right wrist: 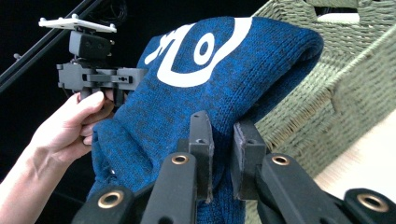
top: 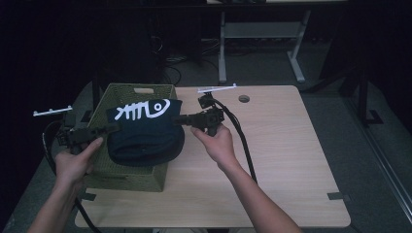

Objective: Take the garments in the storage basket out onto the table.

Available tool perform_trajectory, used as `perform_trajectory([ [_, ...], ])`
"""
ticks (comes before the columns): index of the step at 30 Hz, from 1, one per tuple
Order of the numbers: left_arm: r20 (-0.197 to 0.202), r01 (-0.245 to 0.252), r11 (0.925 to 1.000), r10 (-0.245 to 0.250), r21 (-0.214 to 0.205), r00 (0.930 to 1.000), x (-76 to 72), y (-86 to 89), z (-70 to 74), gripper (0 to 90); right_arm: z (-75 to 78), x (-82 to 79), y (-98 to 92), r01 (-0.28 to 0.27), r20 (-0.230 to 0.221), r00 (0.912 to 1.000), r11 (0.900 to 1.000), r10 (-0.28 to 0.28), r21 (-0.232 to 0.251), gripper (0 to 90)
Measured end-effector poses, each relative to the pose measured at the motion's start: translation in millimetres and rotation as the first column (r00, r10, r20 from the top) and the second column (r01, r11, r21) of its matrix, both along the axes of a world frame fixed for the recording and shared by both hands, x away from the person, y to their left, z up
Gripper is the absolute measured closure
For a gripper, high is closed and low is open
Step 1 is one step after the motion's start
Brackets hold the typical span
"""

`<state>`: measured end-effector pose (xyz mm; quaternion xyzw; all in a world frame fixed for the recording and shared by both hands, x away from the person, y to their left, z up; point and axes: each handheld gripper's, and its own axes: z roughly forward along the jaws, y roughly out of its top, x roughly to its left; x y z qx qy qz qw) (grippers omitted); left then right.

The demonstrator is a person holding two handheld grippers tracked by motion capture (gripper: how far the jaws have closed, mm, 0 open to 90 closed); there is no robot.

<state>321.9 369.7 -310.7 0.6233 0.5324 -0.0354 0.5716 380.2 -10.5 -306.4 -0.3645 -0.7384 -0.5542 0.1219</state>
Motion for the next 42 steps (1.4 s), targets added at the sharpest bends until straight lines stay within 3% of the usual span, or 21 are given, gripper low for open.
perform_trajectory([
  [14,-0.020,-0.034,0.9994,0.034,-0.003,0.9992,10.3,33.8,-3.0,74.4,-1.0,13.4,34.8,-0.013,-0.011,0.9999,0.9993,0.013,0.036,80.2],
  [26,-0.044,-0.056,0.9983,0.057,0.015,0.9975,15.8,65.5,-9.7,74.2,-12.2,22.4,68.3,-0.027,-0.035,0.9990,0.9988,0.029,0.041,80.1],
  [42,-0.071,-0.070,0.9961,0.074,0.054,0.9948,32.6,78.5,-20.7,73.7,-29.3,34.9,86.9,-0.007,-0.078,0.9969,0.9998,0.009,0.018,79.9],
])
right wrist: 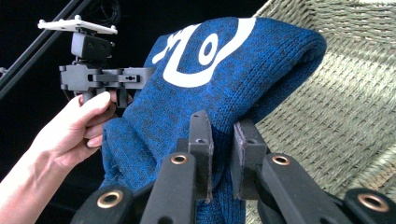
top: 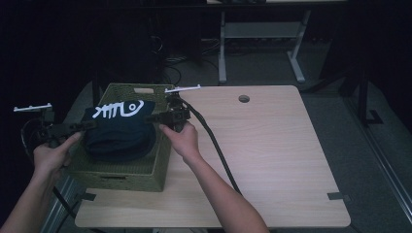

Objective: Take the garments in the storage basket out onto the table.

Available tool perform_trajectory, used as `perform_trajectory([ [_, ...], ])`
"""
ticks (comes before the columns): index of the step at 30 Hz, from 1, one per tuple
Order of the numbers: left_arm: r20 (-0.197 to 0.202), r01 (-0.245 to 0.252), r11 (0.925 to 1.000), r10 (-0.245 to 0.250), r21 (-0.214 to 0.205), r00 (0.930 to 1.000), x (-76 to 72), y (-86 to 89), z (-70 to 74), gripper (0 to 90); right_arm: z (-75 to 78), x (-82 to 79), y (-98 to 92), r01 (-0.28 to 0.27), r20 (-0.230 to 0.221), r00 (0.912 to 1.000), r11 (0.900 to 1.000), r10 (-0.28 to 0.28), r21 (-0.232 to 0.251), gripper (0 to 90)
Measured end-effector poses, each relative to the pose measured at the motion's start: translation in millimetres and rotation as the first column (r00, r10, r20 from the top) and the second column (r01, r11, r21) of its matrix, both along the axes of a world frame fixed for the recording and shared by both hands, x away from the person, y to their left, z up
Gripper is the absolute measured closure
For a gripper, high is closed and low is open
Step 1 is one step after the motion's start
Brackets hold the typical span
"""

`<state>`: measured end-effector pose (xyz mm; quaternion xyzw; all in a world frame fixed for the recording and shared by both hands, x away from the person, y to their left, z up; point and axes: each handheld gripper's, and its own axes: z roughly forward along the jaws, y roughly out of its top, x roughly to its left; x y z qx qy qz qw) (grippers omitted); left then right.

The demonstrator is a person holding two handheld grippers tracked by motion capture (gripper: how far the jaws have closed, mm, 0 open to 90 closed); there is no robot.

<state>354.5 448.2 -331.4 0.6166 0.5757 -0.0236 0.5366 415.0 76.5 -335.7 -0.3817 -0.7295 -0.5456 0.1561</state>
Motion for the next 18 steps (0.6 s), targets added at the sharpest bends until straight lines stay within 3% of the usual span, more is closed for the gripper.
perform_trajectory([
  [18,-0.053,0.000,0.9987,0.002,0.050,0.9986,17.8,-0.5,-15.4,72.9,-16.6,10.5,6.3,0.022,-0.028,0.9993,0.9988,-0.024,-0.043,79.9],
])
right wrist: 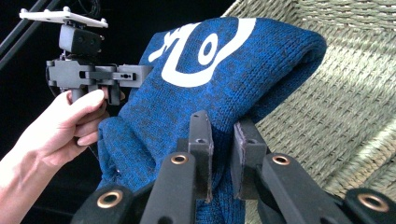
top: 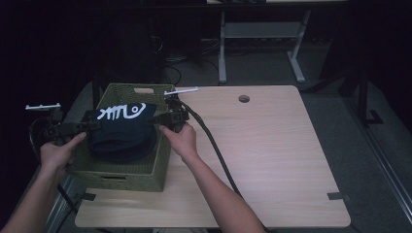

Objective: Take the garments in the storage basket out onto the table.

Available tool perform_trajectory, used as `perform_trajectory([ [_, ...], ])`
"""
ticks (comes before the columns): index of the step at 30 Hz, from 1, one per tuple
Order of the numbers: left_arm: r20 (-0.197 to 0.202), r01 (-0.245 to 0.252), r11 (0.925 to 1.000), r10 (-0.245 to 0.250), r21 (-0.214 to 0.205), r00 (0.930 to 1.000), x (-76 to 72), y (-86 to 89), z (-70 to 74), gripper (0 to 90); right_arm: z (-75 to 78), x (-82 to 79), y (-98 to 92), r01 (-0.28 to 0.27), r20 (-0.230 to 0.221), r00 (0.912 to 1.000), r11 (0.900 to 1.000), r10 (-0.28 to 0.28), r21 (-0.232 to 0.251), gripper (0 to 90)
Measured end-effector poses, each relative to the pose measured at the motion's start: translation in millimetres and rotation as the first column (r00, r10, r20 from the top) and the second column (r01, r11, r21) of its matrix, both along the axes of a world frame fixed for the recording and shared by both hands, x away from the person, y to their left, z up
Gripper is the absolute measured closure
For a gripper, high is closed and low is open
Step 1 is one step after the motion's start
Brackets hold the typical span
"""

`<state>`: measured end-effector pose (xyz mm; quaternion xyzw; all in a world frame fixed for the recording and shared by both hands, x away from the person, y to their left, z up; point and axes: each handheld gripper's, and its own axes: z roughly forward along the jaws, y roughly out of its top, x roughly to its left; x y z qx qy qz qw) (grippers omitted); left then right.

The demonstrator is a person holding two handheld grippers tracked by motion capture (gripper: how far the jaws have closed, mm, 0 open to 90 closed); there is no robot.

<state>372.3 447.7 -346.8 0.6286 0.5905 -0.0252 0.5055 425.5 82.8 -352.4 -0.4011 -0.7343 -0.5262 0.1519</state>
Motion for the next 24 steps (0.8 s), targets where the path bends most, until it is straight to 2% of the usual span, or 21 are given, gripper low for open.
perform_trajectory([
  [15,-0.040,0.011,0.9977,-0.009,0.067,0.9992,13.1,-2.5,-6.9,72.0,-13.0,5.9,5.0,0.019,-0.021,0.9996,0.9990,-0.020,-0.041,79.7],
  [24,-0.068,0.006,0.9977,-0.001,0.067,0.9977,17.9,-4.3,-16.3,71.5,-19.9,8.8,7.1,0.025,-0.029,0.9992,0.9969,-0.028,-0.074,79.8],
])
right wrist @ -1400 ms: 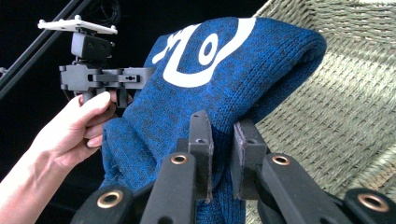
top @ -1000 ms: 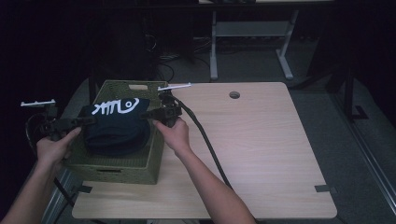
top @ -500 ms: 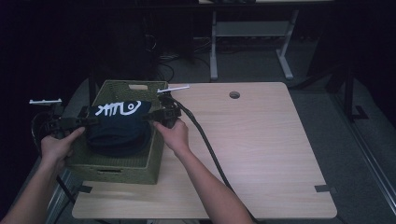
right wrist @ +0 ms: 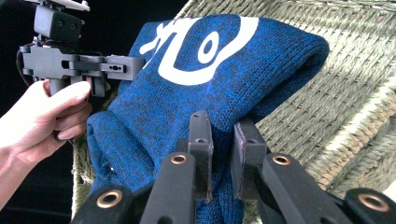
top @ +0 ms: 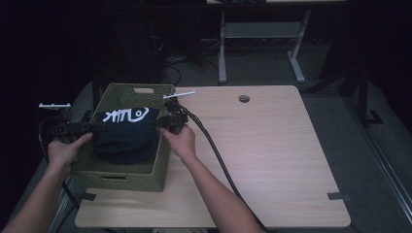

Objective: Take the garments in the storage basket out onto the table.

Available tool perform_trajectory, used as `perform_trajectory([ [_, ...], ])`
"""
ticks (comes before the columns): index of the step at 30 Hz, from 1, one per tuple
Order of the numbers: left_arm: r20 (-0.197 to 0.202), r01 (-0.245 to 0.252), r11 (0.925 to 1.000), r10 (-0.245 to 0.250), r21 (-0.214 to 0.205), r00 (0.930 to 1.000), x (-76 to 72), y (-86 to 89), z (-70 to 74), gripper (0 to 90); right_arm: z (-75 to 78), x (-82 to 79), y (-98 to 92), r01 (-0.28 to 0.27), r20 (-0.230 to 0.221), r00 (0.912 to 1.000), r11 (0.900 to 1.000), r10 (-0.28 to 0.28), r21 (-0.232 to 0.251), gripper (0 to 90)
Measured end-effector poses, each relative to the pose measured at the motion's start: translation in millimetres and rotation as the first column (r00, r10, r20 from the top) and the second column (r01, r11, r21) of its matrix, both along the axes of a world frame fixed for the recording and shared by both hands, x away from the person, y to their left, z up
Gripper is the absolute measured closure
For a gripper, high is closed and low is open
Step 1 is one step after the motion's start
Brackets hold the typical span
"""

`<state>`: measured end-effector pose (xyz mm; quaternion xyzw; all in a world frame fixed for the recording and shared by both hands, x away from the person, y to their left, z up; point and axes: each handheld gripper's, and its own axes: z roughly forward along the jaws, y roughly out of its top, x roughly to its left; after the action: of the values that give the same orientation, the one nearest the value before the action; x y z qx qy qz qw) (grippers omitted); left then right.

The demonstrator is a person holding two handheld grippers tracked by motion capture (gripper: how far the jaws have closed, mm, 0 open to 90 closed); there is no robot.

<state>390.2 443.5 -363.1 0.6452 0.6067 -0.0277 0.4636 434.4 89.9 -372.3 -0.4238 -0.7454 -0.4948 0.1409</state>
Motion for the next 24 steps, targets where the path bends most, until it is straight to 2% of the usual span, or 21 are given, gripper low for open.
perform_trajectory([
  [8,-0.014,-0.003,0.9996,0.003,0.027,0.9999,1.8,-0.4,-1.2,71.1,-5.6,1.4,3.2,0.002,-0.004,1.0000,0.9997,-0.002,-0.026,79.7],
  [15,-0.026,0.003,0.9974,-0.001,0.072,0.9996,3.8,-2.3,-1.8,69.5,-8.8,0.9,6.5,0.004,0.001,1.0000,0.9983,-0.003,-0.057,79.3],
  [24,-0.041,0.002,0.9954,0.001,0.096,0.9992,6.2,-5.5,-4.3,68.4,-11.4,-0.3,8.5,0.011,0.006,0.9999,0.9957,-0.010,-0.092,78.2],
])
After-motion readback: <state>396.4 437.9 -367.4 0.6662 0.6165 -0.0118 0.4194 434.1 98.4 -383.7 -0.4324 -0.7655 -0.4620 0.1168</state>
